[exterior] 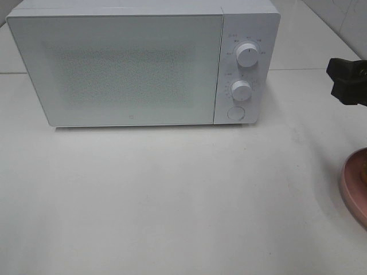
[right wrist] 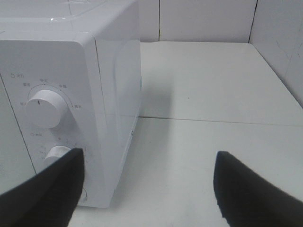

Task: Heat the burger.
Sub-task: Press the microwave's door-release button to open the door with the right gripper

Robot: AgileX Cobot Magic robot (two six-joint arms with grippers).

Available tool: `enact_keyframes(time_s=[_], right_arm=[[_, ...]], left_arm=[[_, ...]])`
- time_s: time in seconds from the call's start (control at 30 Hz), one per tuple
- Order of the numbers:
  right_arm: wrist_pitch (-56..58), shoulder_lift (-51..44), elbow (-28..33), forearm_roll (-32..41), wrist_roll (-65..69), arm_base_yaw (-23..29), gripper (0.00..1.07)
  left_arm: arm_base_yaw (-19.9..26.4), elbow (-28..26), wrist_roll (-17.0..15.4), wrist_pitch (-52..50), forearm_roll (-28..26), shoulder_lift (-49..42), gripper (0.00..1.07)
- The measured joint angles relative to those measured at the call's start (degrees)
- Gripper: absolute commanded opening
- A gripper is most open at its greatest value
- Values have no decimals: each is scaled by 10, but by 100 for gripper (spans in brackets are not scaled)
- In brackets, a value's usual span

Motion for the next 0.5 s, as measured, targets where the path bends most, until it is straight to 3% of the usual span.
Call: enact_keyframes(time_s=[0.23, 0.5], right_arm=[[-108, 90, 6, 23, -14, 11, 75], [-202, 194, 5, 155, -89, 117, 75]], left_arm=[[0, 0, 0, 0, 0, 0, 100], [0, 0, 0, 0, 0, 0, 100]])
